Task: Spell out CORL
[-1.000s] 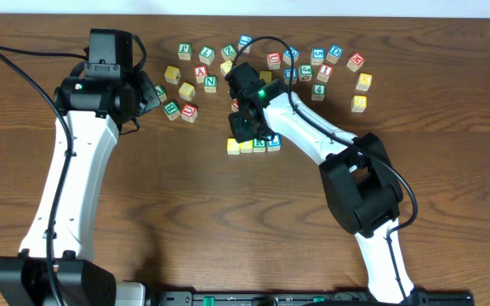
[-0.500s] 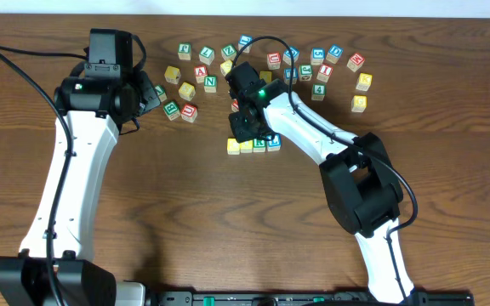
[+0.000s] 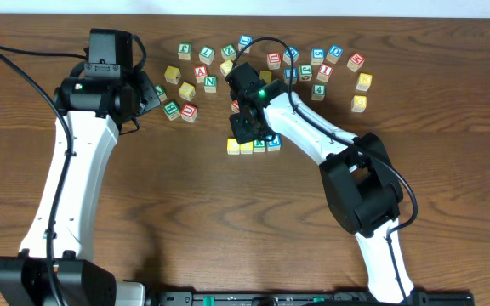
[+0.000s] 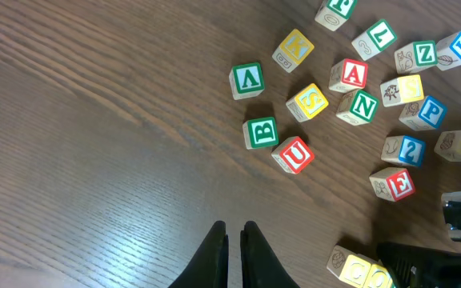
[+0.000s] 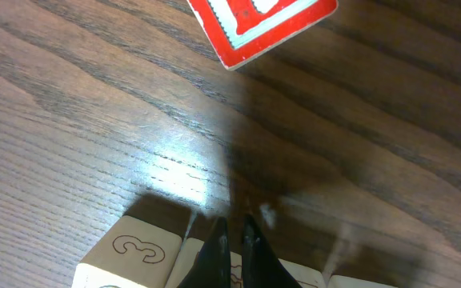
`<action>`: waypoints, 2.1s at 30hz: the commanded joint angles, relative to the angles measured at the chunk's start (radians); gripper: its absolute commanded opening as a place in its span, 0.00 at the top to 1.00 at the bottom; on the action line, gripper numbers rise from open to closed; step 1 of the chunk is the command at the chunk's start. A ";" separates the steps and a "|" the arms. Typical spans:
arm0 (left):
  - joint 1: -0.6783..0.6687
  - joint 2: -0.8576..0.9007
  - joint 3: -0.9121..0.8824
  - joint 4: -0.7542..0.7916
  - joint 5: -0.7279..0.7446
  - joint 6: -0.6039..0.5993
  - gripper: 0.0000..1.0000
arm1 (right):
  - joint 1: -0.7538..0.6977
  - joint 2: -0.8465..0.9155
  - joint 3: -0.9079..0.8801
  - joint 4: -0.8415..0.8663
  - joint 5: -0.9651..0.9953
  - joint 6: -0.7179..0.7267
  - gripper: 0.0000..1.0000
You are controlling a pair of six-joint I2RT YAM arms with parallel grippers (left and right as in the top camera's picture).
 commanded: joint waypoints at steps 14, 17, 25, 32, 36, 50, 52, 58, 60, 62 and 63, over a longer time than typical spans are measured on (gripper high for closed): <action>0.002 0.004 -0.003 -0.006 -0.013 0.014 0.92 | 0.018 0.008 0.002 -0.005 -0.014 -0.010 0.98; 0.002 0.004 -0.003 -0.006 -0.013 0.014 0.92 | 0.018 0.008 0.002 -0.006 -0.014 -0.010 0.99; 0.002 0.004 -0.003 -0.006 -0.013 0.014 0.92 | 0.010 0.005 0.016 0.019 -0.008 -0.005 0.98; 0.002 0.004 -0.003 -0.008 -0.013 0.013 0.92 | -0.033 -0.005 0.043 -0.002 0.013 0.039 0.97; 0.002 0.004 -0.003 -0.011 -0.013 0.013 0.92 | -0.043 -0.005 0.039 -0.058 0.013 0.048 0.97; 0.002 0.004 -0.003 -0.020 -0.013 0.013 0.92 | -0.025 -0.001 0.013 -0.074 0.029 0.080 0.98; 0.002 0.004 -0.003 -0.021 -0.013 0.013 0.92 | -0.024 -0.001 0.013 -0.072 0.029 0.080 0.98; 0.002 0.004 -0.003 -0.021 -0.013 0.013 0.92 | -0.037 -0.002 0.026 -0.052 0.032 0.080 0.98; 0.002 0.004 -0.003 -0.021 -0.013 0.013 0.92 | -0.050 -0.002 0.039 -0.062 0.032 0.080 0.98; 0.002 0.004 -0.003 -0.021 -0.013 0.013 0.92 | -0.064 -0.002 0.047 -0.072 0.032 0.081 0.98; 0.002 0.004 -0.003 -0.021 -0.013 0.013 0.92 | -0.071 -0.002 0.048 -0.076 0.031 0.081 0.98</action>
